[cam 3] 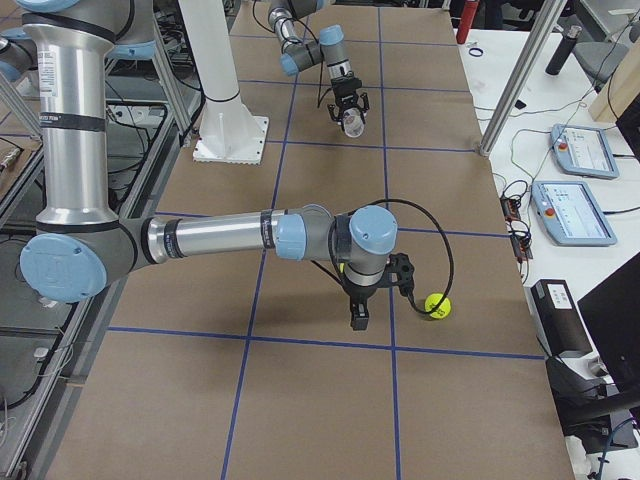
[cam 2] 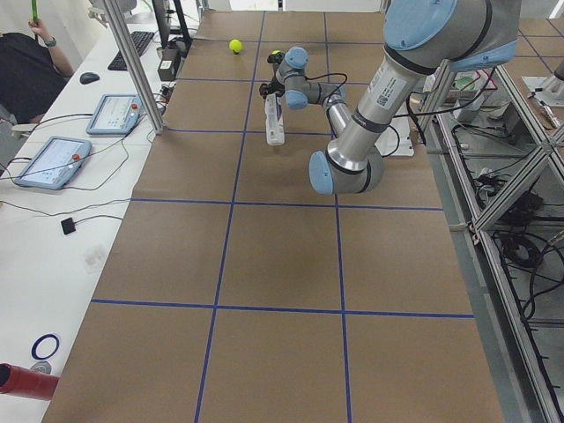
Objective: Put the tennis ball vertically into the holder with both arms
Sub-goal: 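Lift and rotate the can upright with the left gripper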
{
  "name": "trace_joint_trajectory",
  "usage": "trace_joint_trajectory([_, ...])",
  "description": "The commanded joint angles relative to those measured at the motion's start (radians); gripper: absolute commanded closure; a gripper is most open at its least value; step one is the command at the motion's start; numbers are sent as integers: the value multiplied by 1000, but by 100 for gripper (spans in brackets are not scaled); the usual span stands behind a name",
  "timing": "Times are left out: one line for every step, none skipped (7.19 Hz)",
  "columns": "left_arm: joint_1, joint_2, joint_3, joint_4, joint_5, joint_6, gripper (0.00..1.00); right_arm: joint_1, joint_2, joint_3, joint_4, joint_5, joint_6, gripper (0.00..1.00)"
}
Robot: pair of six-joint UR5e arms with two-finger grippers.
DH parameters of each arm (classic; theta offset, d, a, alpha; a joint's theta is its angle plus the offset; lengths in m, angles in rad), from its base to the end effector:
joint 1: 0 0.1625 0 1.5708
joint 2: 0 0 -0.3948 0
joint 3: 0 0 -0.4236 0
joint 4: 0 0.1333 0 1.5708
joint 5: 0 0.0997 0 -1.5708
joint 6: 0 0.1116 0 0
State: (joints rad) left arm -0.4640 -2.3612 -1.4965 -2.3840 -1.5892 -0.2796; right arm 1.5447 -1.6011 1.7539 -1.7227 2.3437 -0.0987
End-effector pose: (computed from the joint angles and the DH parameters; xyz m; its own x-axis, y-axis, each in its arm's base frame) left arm 0.5813 -0.4377 0.0672 0.4245 0.8622 -0.2765 0.0833 0.2669 0.9601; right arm 0.0421 -0.5077 0.5724 0.7096 -0.1177 0.6947 0.0965 0.9929 0.0697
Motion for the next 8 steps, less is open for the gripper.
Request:
trace_joint_trajectory([-1,5,82,-432,122,-183,82,2,7,7,0,0,1,0])
trace_joint_trajectory([-5,6,82,-517,164,-194,82,2,10,7,2,0,1,0])
trace_joint_trajectory([-7,17,82,-591,214,-222,82,2,10,16,2,-1,1,0])
trace_joint_trajectory([-7,63,84,-677,256,-236,82,2,9,25,0,-1,1,0])
trace_joint_trajectory([-8,129,84,-793,280,-243,82,2,9,33,0,-1,1,0])
trace_joint_trajectory([-11,170,91,-828,310,-245,82,2,9,36,0,0,2,0])
trace_joint_trajectory([-19,174,93,-849,343,-245,80,2,9,38,0,0,4,0])
trace_joint_trajectory([-36,174,94,-851,360,-243,80,2,10,38,2,0,4,0])
